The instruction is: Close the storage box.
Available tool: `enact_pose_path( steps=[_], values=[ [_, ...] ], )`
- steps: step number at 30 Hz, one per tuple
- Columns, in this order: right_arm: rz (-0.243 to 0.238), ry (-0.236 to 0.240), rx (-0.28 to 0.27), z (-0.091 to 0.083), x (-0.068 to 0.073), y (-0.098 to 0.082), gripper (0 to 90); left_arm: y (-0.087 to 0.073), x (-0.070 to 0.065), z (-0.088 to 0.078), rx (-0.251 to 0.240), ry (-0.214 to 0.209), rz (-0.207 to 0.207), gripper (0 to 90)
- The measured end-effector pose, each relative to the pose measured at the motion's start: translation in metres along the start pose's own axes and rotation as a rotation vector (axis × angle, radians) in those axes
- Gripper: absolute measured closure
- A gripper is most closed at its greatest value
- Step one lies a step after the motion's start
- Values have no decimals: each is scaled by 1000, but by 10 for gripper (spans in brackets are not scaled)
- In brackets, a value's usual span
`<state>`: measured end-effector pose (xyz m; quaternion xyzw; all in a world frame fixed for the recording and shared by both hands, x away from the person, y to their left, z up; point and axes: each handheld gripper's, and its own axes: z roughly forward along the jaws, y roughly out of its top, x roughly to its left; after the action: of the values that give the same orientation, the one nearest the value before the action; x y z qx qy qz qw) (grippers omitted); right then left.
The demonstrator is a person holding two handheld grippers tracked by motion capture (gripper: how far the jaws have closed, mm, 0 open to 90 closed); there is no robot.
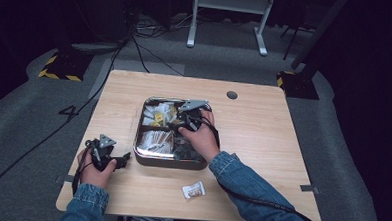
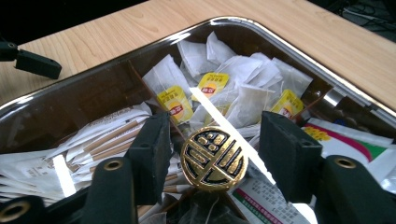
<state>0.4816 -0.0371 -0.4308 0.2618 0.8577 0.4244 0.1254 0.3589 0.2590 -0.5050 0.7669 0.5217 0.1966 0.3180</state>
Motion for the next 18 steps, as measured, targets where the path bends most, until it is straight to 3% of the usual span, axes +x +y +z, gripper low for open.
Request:
enact_pose_path(
  steps=[10, 18],
  values=[
    [7, 20, -33, -19, -5, 5, 375, 0, 0, 0, 0, 0, 0, 173],
    [-15, 36, -64, -43, -5, 10, 368, 0, 0, 0, 0, 0, 0, 173]
  ],
)
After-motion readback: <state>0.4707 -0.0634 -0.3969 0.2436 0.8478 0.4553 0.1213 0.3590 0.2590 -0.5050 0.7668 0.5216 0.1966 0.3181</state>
